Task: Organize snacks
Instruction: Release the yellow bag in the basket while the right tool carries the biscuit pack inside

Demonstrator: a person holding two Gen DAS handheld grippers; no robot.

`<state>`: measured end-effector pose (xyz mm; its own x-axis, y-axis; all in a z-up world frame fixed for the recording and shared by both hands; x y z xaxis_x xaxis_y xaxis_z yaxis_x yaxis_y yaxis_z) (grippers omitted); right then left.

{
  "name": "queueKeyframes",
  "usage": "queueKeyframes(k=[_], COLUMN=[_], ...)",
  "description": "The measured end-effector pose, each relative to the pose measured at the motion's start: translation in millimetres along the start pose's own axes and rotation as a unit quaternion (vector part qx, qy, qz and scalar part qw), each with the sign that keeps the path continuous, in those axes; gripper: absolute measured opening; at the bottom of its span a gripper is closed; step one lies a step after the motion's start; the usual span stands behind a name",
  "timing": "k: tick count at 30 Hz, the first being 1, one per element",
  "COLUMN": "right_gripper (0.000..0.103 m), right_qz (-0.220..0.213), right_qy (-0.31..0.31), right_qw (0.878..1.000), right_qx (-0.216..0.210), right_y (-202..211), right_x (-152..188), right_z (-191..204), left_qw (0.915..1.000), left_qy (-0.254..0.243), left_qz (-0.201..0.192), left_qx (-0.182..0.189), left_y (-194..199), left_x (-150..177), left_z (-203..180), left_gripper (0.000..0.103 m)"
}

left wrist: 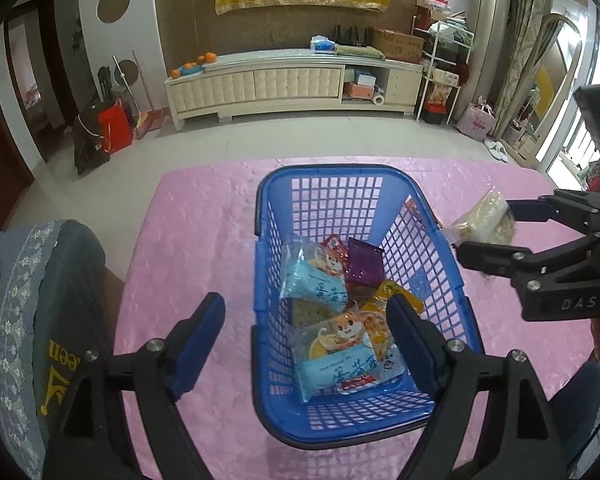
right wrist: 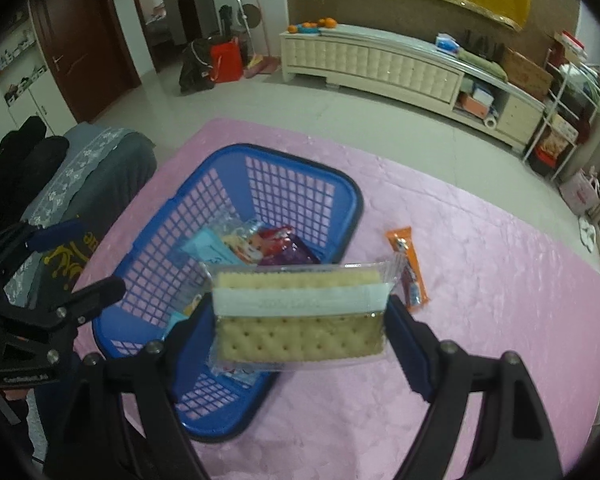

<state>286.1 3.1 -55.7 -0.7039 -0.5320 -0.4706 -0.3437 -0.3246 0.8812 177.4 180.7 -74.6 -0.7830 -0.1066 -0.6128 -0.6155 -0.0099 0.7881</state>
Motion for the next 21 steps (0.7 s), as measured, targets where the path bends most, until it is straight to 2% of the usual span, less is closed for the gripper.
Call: queueKeyframes(k=[8, 14, 21], right_gripper=[0.084, 0.084, 0.085], right_qz=[0.004, 0.02, 0.022], right_qy=[0.026, 0.058, 0.085], right_qw=[1.0, 0.998, 0.996], right_qx=[-0.014, -0.019, -0.002], right_y=[-22, -49, -67], right_x=[-24, -37, -46], right_z=[16, 28, 31], left_qw=[0.9999, 0.9995, 0.9995], left_qy=[0.007, -0.007, -0.002], left_qz=[0.012, 0.03, 0.031], left_qx=[-0.007, -0.004, 0.002], left_y=[-21, -40, -50], left_x=[-7, -10, -14], left_z=[22, 26, 27], left_gripper=[0.081, 0.081, 0.081])
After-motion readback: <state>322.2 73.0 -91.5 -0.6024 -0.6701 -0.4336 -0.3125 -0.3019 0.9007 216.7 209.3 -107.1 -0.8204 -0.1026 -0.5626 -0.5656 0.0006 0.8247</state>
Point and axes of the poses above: each gripper's, at about its wrist camera, not at the fingertips, and y roughly against the way its jaws point, z to its left, x to its underside, the point moved 2 cm from there along -y, roughly the way its jaws point, and after that the axes turned 1 degree about z, right-handed, at the moved point
